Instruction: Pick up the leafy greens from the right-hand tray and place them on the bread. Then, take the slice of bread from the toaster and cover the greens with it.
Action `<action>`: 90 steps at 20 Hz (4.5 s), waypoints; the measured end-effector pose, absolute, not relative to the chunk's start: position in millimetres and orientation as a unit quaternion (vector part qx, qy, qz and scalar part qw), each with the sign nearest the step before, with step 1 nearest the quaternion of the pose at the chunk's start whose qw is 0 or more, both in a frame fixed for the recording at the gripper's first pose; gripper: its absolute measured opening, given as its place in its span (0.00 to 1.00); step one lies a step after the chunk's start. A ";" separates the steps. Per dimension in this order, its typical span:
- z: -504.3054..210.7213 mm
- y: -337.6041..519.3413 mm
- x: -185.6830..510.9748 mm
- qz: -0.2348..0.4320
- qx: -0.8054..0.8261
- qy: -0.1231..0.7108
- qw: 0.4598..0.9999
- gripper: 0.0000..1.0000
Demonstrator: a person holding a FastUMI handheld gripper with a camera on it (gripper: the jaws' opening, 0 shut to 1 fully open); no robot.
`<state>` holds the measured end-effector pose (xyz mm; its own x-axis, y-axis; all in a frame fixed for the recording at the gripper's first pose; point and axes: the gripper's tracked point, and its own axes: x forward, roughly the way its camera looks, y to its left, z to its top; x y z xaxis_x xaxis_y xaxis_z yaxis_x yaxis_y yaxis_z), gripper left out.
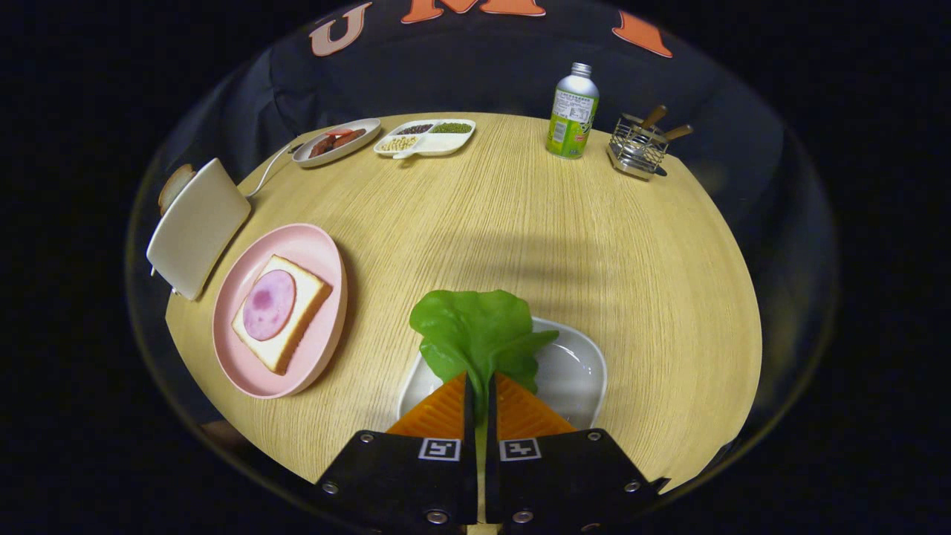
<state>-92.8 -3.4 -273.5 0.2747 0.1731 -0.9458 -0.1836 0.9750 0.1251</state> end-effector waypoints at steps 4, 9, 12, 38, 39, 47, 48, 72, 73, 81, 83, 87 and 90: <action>-244.6 5.0 -77.8 0.122 0.005 0.562 0.818 0.05; -216.6 36.5 -65.1 0.157 0.017 0.531 0.832 0.05; -207.7 61.3 -61.1 0.184 0.016 0.519 0.834 0.05; -241.0 199.6 -72.0 0.309 0.013 0.538 0.784 0.06; -242.0 201.8 -74.6 0.314 0.017 0.541 0.780 0.06; -251.6 209.1 -87.9 0.330 0.011 0.556 0.763 0.17; -251.0 210.1 -87.2 0.330 0.013 0.555 0.763 0.19; -231.0 226.7 -72.2 0.312 -0.035 0.540 0.781 0.54; -223.2 229.3 -67.8 0.311 -0.029 0.534 0.786 0.54; -150.8 273.0 -39.7 0.326 -0.001 0.498 0.804 0.61; -134.6 290.6 -33.1 0.335 0.005 0.492 0.804 0.63; -106.7 331.2 -25.6 0.353 0.028 0.493 0.795 0.72; -85.1 359.5 -14.8 0.364 0.049 0.485 0.794 0.78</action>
